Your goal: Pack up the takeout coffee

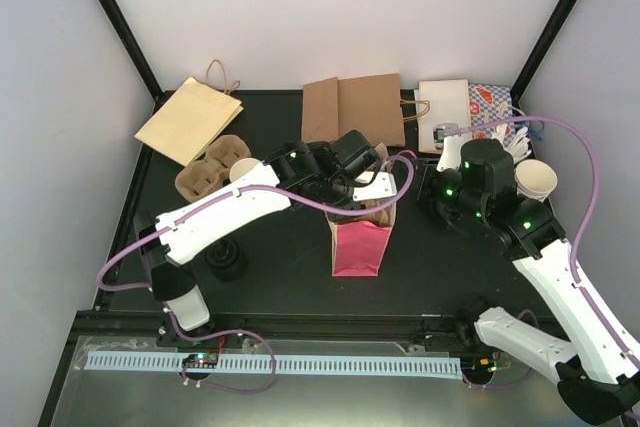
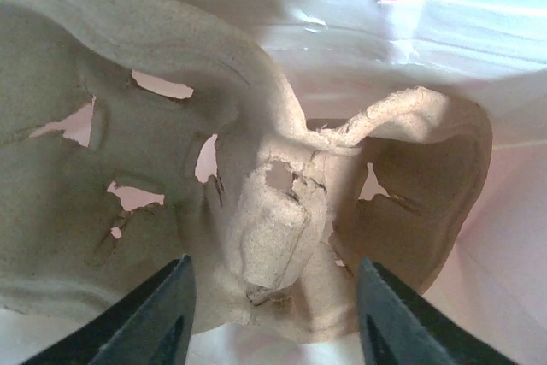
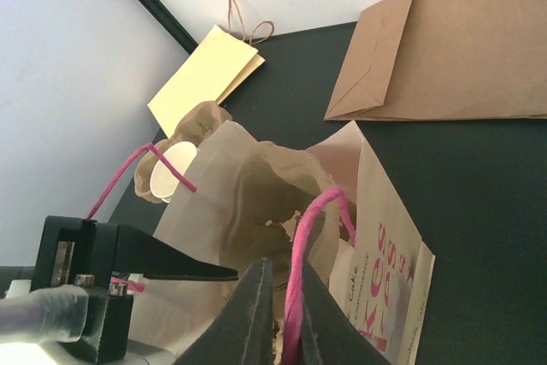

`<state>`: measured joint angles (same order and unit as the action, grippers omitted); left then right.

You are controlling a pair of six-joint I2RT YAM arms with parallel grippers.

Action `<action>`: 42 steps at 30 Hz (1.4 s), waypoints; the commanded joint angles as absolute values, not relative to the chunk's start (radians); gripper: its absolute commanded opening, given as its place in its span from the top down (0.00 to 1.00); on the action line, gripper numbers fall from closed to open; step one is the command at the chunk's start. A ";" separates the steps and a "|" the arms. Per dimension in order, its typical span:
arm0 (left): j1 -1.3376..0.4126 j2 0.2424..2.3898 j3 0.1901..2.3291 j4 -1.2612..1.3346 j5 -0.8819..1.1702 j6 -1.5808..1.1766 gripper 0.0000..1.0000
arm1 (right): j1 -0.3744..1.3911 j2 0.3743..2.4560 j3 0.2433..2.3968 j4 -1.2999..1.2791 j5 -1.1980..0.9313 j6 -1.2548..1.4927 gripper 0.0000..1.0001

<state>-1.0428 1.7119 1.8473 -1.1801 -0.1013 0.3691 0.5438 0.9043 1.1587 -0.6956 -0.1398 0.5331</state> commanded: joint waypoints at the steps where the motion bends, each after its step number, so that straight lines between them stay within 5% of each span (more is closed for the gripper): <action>1: -1.040 1.646 1.784 -1.058 -0.094 0.457 0.42 | 0.549 0.895 1.153 -0.677 -0.143 0.532 0.91; 9: -1.027 1.515 1.570 -0.819 0.009 0.620 0.02 | 0.549 0.884 1.141 -0.670 -0.141 0.540 0.91; 25: -0.957 1.462 1.481 -0.746 0.149 0.733 0.07 | 0.548 0.865 1.136 -0.629 -0.185 0.547 0.86; 27: -0.956 1.459 1.485 -0.752 0.140 0.719 0.08 | 0.549 0.869 1.138 -0.629 -0.198 0.546 0.77; 30: -0.954 1.426 1.492 -0.720 0.149 0.657 0.08 | 0.549 0.875 1.140 -0.630 -0.206 0.526 0.36; 31: -0.954 1.404 1.492 -0.701 0.154 0.631 0.07 | 0.549 0.878 1.146 -0.640 -0.205 0.514 0.31; 42: -0.949 1.141 1.371 -0.486 0.080 0.381 0.01 | 0.550 0.893 1.408 -0.725 -0.183 0.541 0.03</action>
<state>-0.9577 1.2091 1.4086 -0.5831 0.1238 0.4915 0.5438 0.8921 1.2945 -0.7071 -0.1829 0.5117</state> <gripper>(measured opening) 0.986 0.938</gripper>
